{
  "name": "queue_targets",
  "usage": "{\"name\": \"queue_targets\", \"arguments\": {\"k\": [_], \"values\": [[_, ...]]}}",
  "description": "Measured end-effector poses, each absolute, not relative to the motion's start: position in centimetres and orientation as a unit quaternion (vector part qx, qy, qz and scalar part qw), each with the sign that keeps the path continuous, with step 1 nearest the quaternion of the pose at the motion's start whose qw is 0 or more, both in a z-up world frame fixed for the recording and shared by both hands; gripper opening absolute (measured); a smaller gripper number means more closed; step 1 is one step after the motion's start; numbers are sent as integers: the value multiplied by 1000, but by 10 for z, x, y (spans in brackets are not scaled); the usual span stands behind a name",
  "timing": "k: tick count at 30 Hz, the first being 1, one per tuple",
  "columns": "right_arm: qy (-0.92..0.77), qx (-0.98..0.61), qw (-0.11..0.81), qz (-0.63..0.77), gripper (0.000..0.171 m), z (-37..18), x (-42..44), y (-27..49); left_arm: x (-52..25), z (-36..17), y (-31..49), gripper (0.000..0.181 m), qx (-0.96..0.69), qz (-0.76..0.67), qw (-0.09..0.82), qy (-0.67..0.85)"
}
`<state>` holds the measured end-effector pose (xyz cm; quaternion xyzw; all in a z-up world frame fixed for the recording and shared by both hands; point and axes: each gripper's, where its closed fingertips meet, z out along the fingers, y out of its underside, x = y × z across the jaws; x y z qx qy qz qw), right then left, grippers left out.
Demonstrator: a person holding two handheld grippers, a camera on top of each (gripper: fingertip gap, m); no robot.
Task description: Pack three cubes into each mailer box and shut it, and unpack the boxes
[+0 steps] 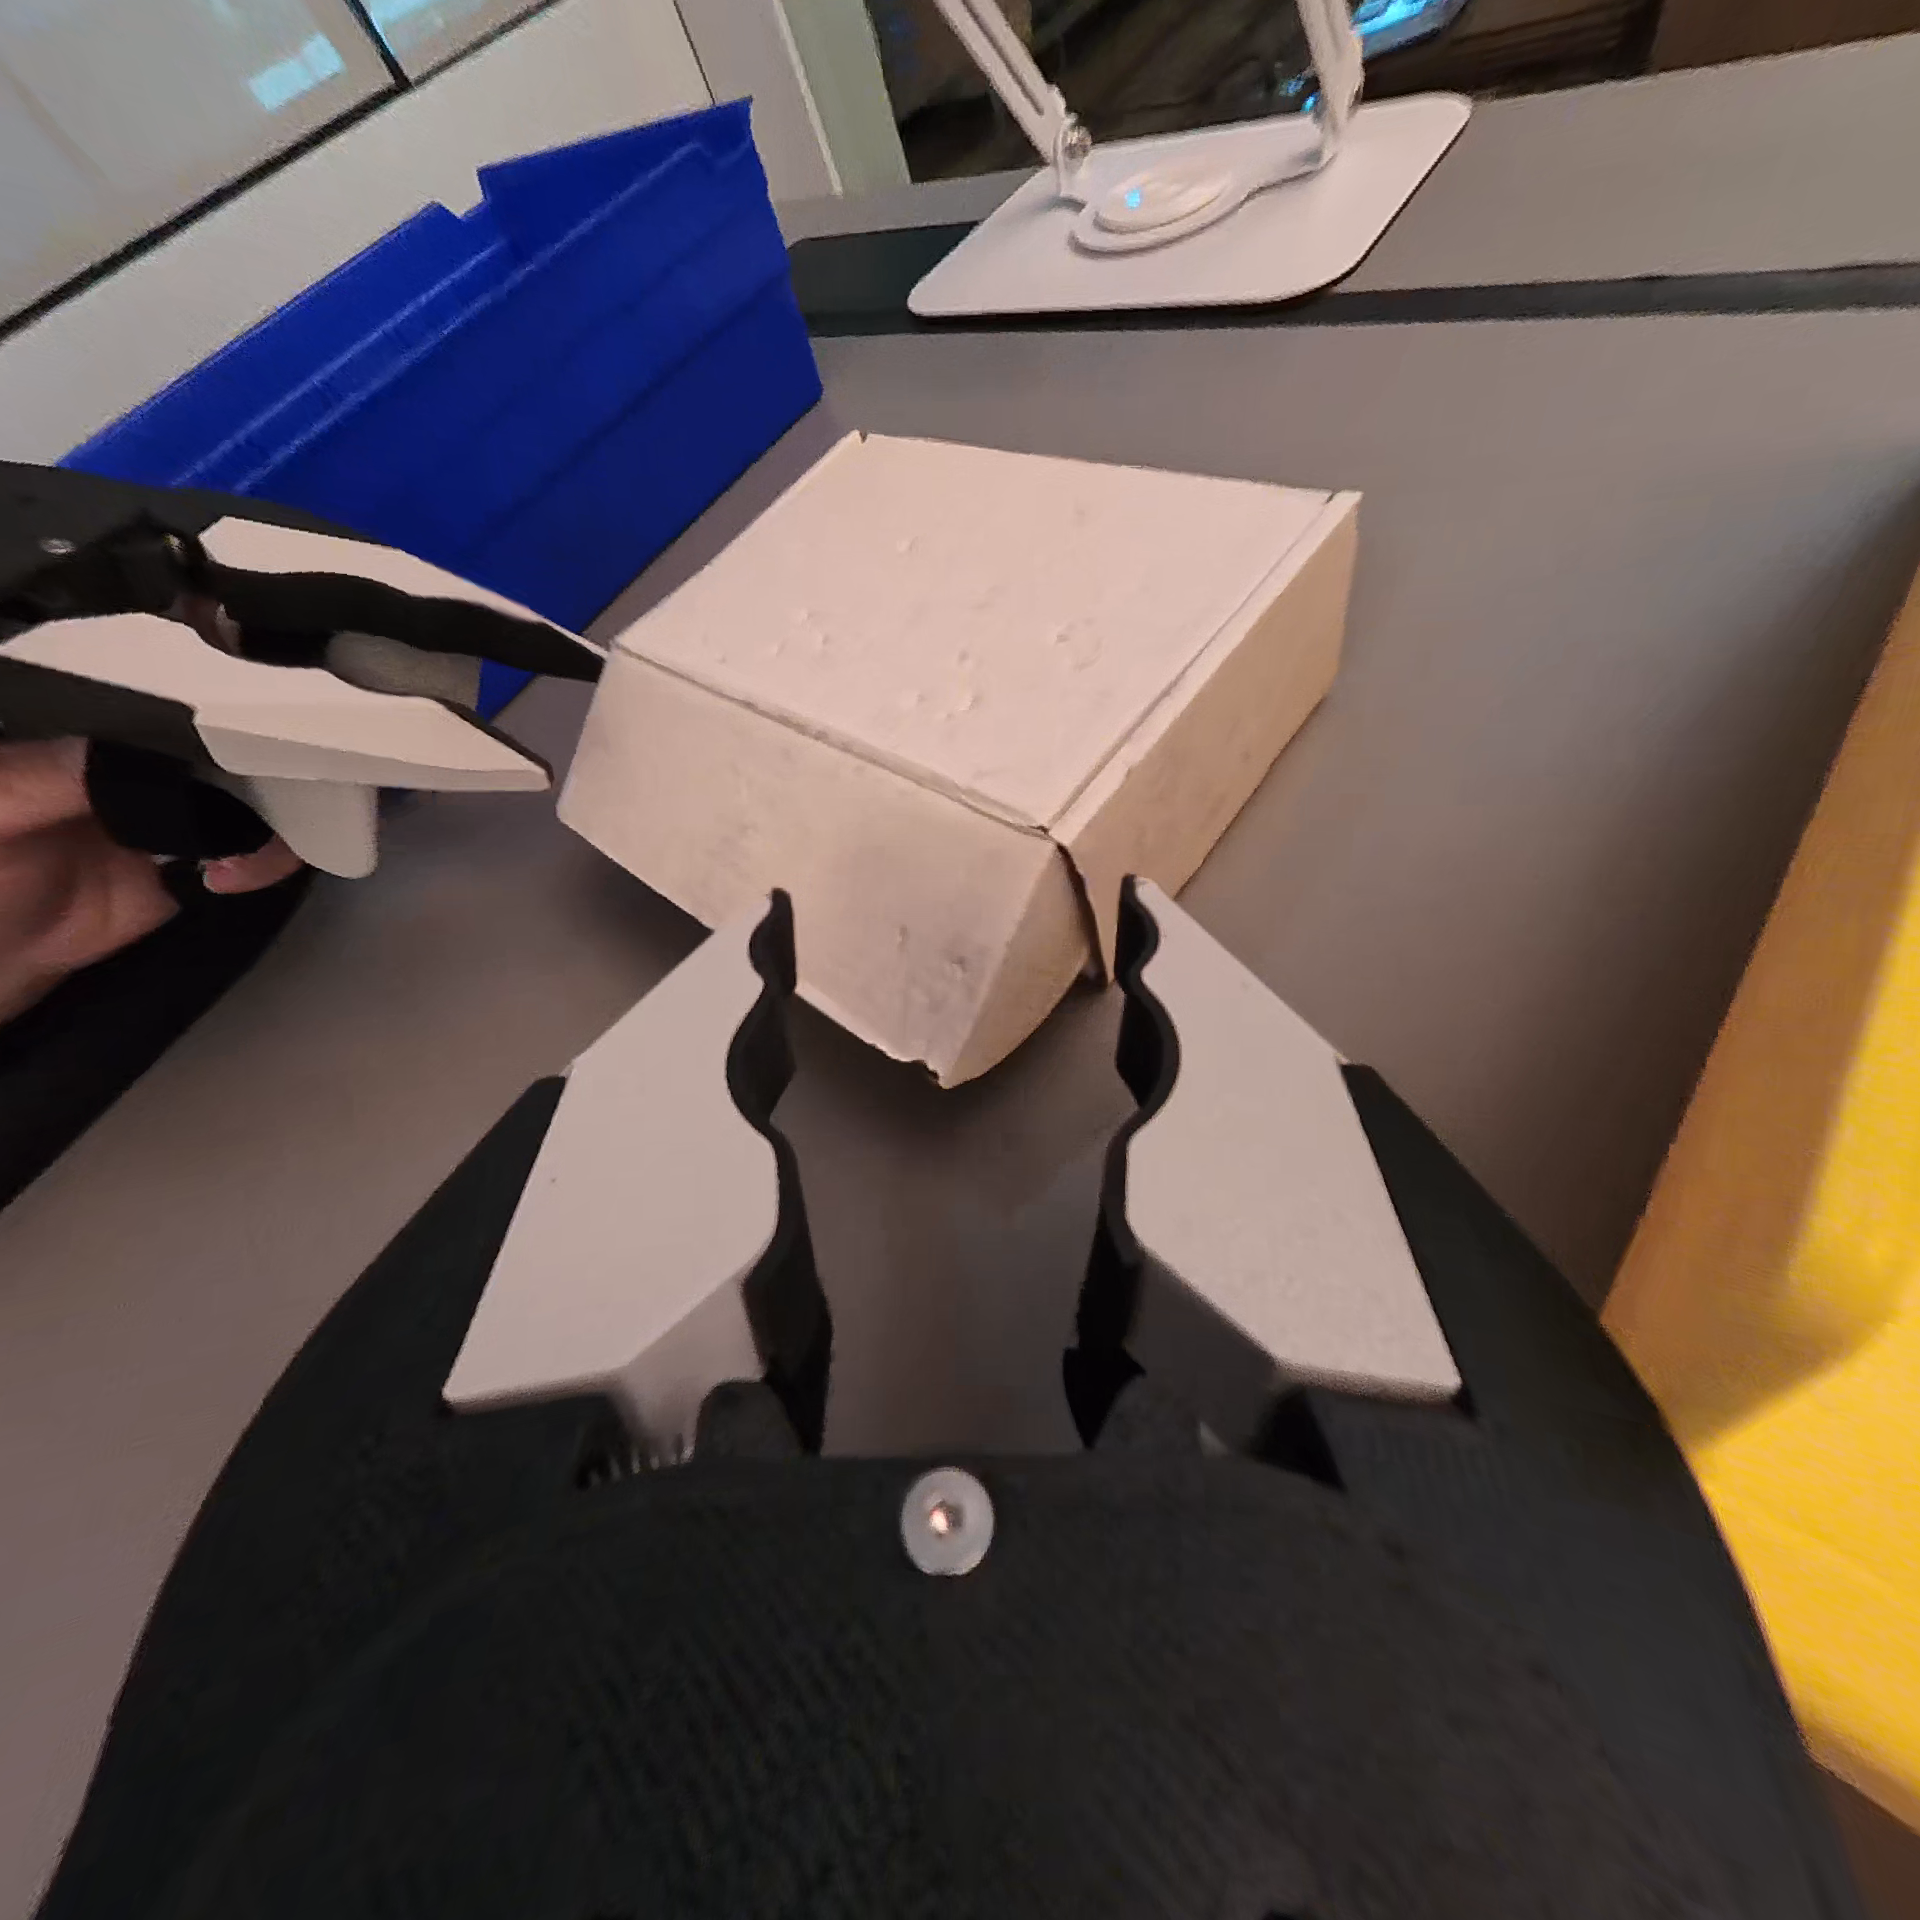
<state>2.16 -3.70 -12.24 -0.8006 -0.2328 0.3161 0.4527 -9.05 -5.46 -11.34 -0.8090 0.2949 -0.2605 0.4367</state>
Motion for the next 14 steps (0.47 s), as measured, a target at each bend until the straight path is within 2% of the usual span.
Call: {"name": "queue_targets", "arguments": {"k": [1,8,11,14], "values": [[-237,-805,447,309,59,-126,21,-37,-91,-118,-53,49,-813,-250,432,298],[-294,-811,437,255,56,-135,14,-48,-95,-132,-52,45,-822,-165,431,334],[-350,-797,412,270,40,-134,4,-75,-112,-126,-45,42,-823,-103,459,318],[-393,-774,410,279,25,-128,-5,-89,-111,-118,-46,54,-816,-101,475,313]]}}
